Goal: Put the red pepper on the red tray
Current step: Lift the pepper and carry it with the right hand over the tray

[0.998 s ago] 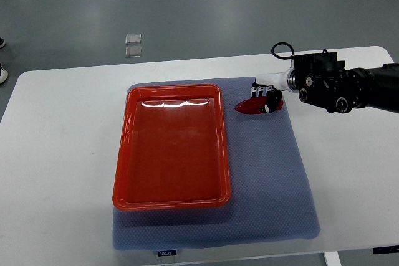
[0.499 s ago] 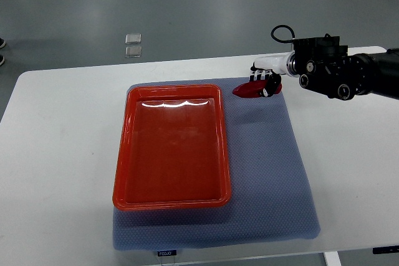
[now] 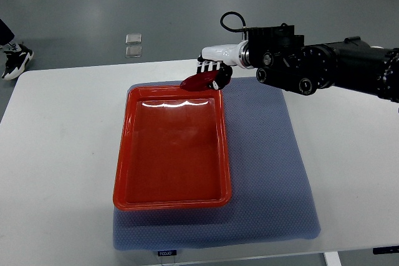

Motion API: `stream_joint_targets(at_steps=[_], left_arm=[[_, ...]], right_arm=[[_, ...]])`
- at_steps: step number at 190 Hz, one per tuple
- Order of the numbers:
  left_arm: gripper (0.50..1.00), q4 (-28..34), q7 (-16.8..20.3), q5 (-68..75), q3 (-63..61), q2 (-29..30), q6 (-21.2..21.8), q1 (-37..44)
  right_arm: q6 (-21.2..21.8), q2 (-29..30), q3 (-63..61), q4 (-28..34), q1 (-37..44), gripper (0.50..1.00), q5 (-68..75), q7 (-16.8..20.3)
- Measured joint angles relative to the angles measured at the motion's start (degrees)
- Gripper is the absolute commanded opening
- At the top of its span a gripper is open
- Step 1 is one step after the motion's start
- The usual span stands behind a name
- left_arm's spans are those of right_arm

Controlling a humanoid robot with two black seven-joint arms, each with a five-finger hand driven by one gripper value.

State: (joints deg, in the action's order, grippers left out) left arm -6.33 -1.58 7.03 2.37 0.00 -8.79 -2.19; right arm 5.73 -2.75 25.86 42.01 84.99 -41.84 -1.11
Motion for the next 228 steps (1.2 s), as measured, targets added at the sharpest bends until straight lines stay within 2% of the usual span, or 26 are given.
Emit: stream_joint_targets(at_steps=[42, 200, 228], left_arm=[[1.0, 0.0, 0.0, 0.0, 0.0, 0.0, 0.0, 0.0], [1.0, 0.0, 0.0, 0.0, 0.0, 0.0, 0.0, 0.0], [1.0, 0.0, 0.0, 0.0, 0.0, 0.0, 0.0, 0.0]], right_arm=[[0.4, 2.6, -0.1, 3.4, 0.5, 0.549, -0.2, -2.1], [-0.7, 2.7, -3.9, 3.7, -5.3, 0.57, -1.2, -2.3], [-0.7, 2.7, -4.6, 4.6, -5.5, 0.586, -1.2, -2.3]])
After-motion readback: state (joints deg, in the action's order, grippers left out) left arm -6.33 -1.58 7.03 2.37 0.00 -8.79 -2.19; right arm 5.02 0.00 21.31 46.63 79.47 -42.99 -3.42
